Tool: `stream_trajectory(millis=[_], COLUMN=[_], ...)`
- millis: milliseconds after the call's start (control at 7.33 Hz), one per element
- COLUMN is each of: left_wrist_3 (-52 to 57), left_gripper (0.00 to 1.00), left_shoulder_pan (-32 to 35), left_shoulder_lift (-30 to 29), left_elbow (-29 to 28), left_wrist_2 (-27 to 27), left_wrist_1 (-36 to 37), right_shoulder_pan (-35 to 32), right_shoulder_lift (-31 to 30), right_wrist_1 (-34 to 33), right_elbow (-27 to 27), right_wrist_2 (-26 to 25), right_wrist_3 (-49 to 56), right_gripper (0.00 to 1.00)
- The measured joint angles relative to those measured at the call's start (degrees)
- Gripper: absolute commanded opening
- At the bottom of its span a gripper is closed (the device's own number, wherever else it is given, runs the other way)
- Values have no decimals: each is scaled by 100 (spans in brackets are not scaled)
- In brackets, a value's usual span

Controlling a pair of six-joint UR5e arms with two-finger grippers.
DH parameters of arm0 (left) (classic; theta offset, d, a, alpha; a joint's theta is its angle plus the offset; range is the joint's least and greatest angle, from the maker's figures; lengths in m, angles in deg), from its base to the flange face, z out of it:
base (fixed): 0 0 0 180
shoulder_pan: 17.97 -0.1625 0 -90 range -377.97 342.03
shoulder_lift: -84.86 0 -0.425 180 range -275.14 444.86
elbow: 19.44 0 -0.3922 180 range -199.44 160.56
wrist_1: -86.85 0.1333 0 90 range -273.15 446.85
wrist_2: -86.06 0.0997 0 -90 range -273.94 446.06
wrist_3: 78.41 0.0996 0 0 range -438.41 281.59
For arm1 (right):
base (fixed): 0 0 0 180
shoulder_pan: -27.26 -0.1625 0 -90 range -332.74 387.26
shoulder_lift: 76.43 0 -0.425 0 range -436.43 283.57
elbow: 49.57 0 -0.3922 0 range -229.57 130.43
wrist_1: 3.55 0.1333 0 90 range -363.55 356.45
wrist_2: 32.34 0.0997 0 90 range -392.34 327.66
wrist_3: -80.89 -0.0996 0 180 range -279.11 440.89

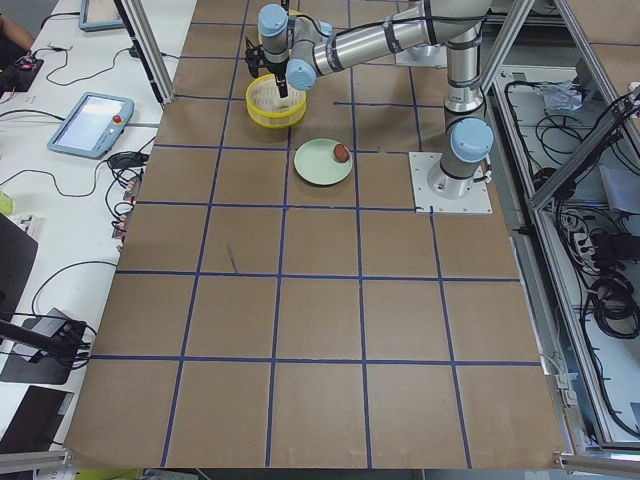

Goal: Stack buns with steamer

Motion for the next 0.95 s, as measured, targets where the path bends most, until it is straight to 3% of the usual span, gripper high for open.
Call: stream_trajectory(millis=[273, 409, 682, 955], left_wrist_3=[1184, 1686, 2317, 2480], left_gripper=[89, 100, 100, 100], left_shoulder_pan=[-381, -650, -1148, -1293], left_shoulder_lift=[331, 499, 769, 628], left_elbow=[323, 687, 1408, 1776], left_wrist_2=[774, 1011, 1353, 1507], left_wrist_1=[-1035, -1276, -1423, -1450], right_shoulder_pan=[-476, -871, -1751, -2640], right_shoulder_lift=[-167, -188, -168, 40], right_wrist_1=[506, 883, 1241, 1074], right_elbow=[-430, -734, -1112, -1196], right_wrist_2=[149, 159, 194, 207], right_wrist_3=[-490, -1096, -2596, -4018], right_gripper=[4, 4, 3, 3])
